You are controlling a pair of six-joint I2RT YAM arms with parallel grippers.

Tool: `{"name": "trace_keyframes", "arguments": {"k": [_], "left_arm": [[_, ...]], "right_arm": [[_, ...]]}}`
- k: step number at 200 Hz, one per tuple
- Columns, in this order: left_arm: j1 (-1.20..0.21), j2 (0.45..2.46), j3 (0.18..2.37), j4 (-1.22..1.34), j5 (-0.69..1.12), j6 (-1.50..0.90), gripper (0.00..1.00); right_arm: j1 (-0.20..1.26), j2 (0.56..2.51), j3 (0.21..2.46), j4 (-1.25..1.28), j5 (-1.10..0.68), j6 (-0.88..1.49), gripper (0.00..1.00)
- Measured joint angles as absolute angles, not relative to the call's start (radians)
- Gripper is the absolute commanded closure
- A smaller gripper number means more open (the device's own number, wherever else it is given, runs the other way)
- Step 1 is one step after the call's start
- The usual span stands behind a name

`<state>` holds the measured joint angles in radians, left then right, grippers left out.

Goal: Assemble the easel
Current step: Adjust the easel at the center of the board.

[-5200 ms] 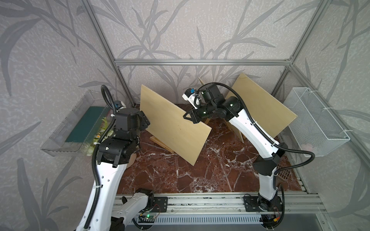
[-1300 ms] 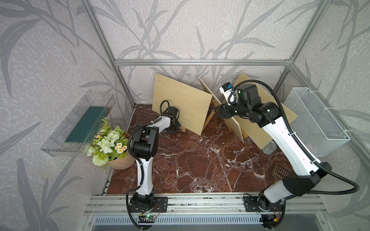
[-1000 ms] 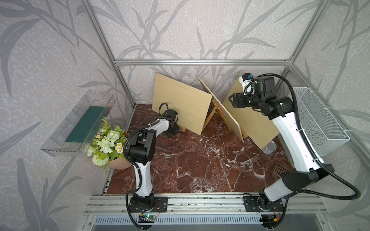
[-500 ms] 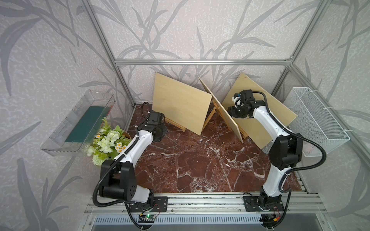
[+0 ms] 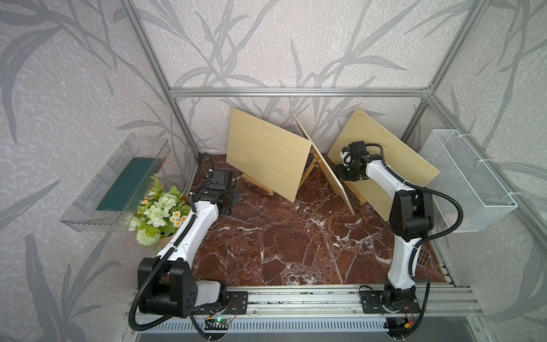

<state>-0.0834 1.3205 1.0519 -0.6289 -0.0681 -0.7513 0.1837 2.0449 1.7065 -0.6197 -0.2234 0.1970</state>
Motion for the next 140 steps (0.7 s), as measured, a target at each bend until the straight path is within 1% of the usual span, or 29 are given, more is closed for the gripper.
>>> {"name": "trace_keyframes", "arguments": {"k": [93, 140], "left_arm": [[-0.046, 1.306, 1.047, -0.661, -0.091, -0.719, 1.0], [-0.022, 1.263, 1.009, -0.676, -0.151, -0.702, 1.0]], "right_arm": [[0.303, 2.045, 1.619, -0.544, -0.256, 0.25, 0.38], [0.351, 2.02, 1.533, -0.524, -0.237, 0.265, 0.37]]}}
